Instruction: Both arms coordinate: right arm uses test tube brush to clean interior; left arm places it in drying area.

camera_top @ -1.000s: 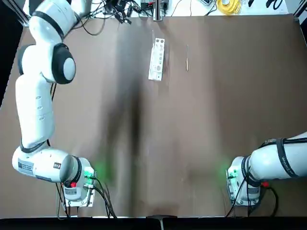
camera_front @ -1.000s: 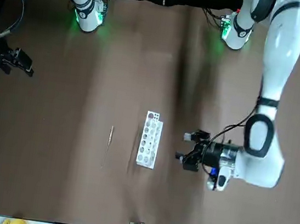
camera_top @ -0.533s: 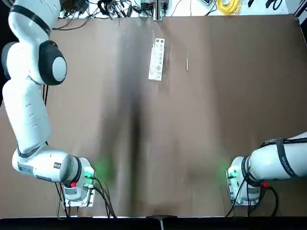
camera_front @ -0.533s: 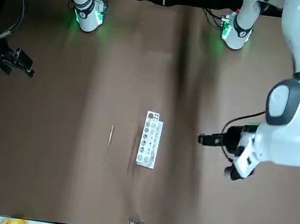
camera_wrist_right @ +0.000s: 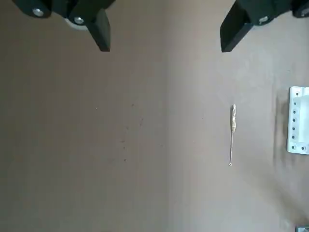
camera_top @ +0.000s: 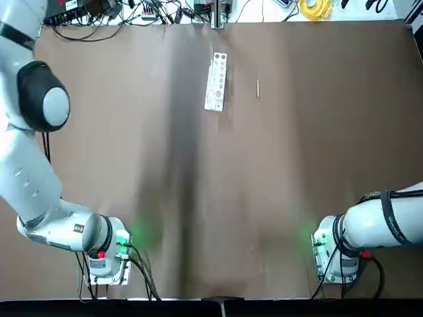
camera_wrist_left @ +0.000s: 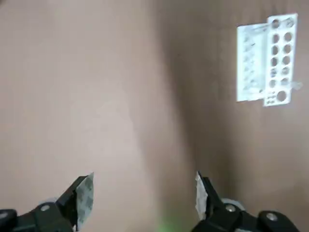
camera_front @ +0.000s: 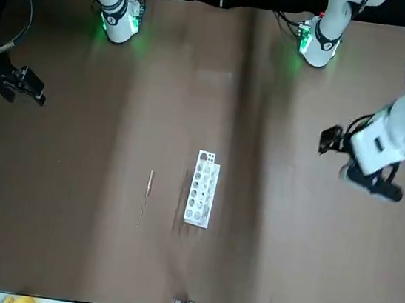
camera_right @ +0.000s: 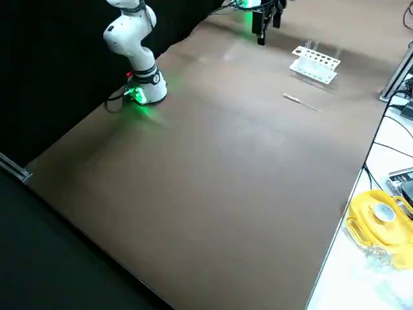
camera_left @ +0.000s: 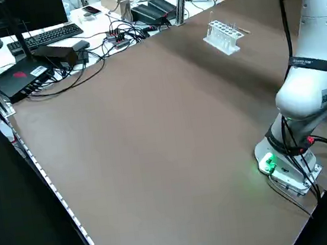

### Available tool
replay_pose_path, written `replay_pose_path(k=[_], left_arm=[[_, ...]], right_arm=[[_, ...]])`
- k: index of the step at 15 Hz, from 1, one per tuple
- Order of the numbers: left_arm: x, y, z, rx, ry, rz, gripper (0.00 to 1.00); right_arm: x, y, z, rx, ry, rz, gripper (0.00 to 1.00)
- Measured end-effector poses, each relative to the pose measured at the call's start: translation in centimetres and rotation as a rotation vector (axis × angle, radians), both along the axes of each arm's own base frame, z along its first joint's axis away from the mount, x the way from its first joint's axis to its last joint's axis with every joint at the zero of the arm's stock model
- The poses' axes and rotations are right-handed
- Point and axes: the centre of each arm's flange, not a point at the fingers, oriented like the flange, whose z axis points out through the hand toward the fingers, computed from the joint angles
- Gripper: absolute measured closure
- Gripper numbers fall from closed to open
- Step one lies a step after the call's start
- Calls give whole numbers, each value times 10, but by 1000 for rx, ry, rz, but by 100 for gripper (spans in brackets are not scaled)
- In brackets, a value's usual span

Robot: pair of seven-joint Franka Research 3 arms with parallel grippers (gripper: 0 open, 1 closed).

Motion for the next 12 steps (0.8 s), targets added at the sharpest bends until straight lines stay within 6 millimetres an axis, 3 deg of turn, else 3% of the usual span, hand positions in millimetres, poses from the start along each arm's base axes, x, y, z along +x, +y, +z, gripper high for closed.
replay_pose_path(k=[4, 7, 12], left_arm=[[-49, 27, 13, 82, -35, -19, 0], [-80, 62, 15, 82, -45, 3, 0], [-91, 81, 15, 87, -17, 28, 0]], right_arm=[[0, 0, 0, 1, -3, 0, 0], [0, 0, -1, -1, 3, 1, 0], [-3, -2, -15, -2, 51, -2, 0]])
